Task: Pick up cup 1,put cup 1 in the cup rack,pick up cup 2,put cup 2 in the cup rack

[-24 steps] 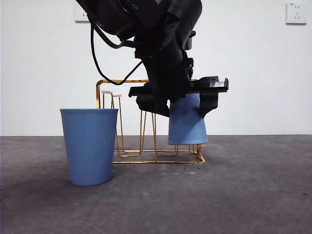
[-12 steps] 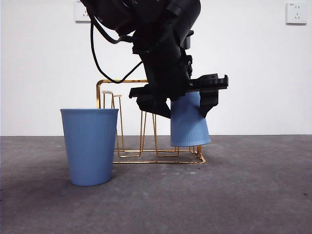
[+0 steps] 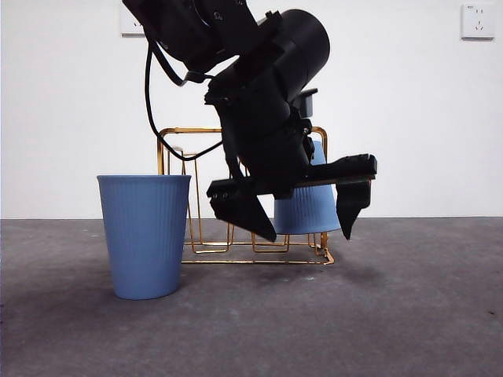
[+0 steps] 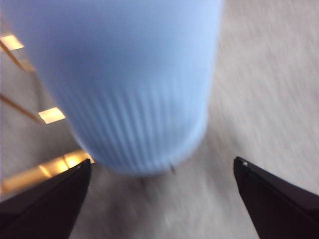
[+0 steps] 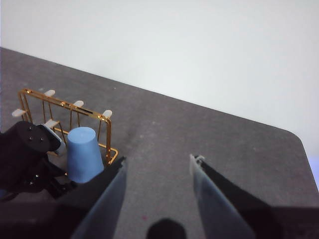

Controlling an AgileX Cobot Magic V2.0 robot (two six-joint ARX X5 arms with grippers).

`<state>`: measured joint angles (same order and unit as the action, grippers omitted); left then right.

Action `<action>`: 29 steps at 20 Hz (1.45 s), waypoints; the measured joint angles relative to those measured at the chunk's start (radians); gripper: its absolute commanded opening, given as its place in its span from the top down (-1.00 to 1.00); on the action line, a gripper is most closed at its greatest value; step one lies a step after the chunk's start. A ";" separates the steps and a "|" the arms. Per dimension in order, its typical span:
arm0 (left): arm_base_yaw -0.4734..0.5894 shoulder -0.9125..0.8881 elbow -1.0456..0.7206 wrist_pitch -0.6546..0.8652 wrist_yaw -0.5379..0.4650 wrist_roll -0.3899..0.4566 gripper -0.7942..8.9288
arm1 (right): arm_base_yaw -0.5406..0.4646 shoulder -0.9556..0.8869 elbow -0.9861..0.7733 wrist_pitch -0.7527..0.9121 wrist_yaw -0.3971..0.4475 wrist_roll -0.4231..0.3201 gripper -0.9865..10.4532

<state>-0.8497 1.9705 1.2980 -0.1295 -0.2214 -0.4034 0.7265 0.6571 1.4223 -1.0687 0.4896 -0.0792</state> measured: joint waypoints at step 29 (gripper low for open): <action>-0.142 -1.151 0.000 -0.653 -0.080 0.080 -0.13 | 0.000 0.502 0.000 0.192 -0.553 0.117 0.42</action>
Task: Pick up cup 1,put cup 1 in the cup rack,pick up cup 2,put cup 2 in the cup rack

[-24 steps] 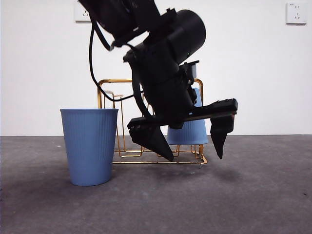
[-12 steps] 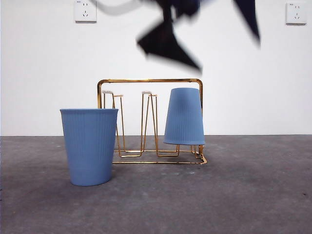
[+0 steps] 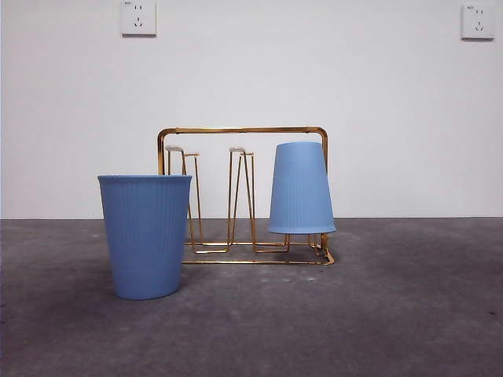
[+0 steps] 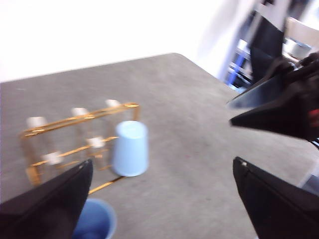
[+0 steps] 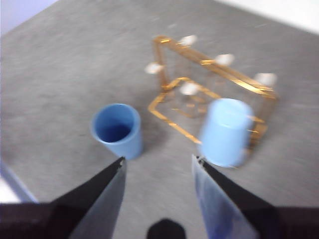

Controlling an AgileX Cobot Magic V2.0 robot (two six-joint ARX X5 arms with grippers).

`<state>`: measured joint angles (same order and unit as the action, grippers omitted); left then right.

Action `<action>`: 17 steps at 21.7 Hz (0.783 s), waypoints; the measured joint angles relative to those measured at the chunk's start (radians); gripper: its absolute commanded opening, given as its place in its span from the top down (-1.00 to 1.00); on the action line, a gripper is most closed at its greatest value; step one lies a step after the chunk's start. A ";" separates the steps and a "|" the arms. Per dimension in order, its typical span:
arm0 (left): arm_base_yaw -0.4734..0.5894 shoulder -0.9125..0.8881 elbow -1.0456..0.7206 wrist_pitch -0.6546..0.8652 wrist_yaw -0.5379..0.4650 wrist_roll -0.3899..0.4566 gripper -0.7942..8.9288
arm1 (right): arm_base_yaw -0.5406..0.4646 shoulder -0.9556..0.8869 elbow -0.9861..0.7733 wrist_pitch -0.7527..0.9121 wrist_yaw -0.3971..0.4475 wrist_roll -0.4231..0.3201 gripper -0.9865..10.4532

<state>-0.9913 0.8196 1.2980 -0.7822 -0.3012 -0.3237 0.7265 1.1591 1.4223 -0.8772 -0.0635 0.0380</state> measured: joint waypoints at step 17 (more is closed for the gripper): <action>0.000 -0.207 0.000 -0.323 -0.174 -0.029 -0.13 | 0.000 0.543 0.000 0.304 -0.154 0.132 0.00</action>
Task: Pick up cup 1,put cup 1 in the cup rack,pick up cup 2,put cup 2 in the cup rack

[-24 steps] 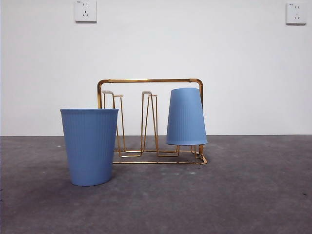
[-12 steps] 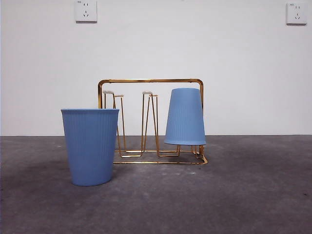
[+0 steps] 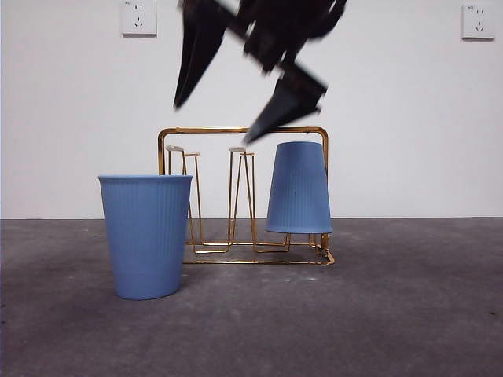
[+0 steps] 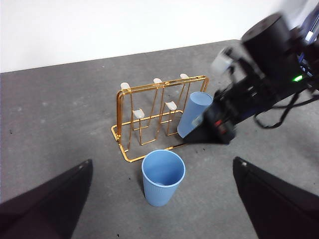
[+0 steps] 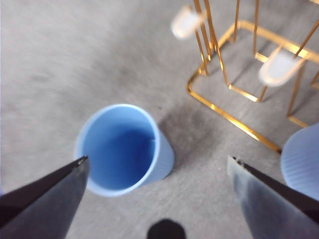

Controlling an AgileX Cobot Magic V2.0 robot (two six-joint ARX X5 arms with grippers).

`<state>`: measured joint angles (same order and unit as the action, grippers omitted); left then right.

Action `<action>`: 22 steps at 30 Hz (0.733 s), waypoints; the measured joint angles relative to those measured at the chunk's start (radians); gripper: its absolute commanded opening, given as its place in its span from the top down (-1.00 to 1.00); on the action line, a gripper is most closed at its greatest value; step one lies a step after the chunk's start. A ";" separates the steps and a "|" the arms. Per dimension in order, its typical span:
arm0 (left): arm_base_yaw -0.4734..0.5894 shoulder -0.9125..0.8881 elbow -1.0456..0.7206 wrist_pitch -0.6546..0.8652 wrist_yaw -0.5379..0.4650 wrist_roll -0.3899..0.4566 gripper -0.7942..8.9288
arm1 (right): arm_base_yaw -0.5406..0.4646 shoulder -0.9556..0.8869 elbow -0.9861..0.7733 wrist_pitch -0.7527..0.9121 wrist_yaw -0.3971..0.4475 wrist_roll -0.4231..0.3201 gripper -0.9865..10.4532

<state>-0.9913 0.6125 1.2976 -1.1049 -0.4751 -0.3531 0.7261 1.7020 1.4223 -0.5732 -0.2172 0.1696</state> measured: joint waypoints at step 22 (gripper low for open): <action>0.000 0.003 0.000 -0.001 -0.002 0.000 -0.13 | 0.066 0.218 0.000 0.117 0.044 0.067 0.86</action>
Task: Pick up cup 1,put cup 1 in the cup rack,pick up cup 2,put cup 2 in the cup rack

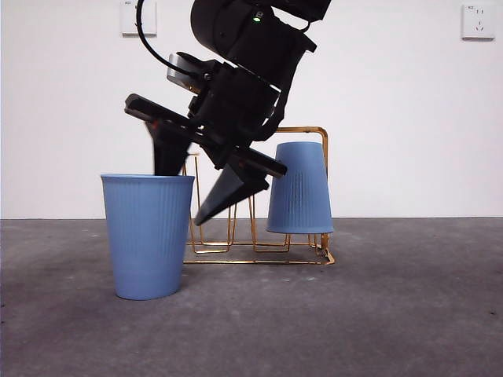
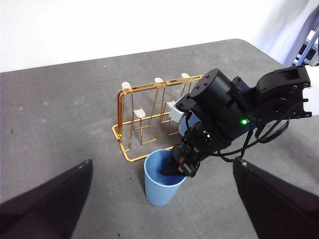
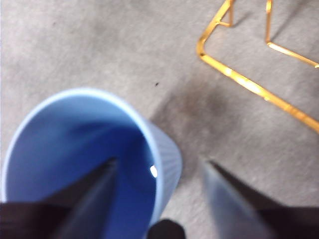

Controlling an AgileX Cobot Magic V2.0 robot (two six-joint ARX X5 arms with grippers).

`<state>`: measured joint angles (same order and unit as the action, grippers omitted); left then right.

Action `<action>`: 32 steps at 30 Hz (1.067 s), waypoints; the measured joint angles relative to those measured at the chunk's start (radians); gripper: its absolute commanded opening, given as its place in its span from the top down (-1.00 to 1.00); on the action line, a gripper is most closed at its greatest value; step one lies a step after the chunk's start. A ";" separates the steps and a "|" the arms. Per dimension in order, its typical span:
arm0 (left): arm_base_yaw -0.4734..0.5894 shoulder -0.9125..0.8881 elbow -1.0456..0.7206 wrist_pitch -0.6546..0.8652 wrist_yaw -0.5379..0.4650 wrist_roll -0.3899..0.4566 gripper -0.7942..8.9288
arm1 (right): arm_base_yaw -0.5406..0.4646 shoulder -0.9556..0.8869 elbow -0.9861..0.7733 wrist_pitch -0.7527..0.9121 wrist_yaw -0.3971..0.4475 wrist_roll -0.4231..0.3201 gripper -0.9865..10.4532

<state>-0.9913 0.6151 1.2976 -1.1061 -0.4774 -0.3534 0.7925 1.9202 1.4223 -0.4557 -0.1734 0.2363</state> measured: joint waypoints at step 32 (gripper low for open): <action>0.000 0.123 0.000 0.634 0.358 -0.011 -0.13 | -0.001 -0.792 -0.002 -0.014 0.186 -0.179 0.85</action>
<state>-0.9916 0.7383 1.2976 -0.4717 -0.1192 -0.3649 0.7914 1.1282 1.4208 -0.4694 0.0124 0.0574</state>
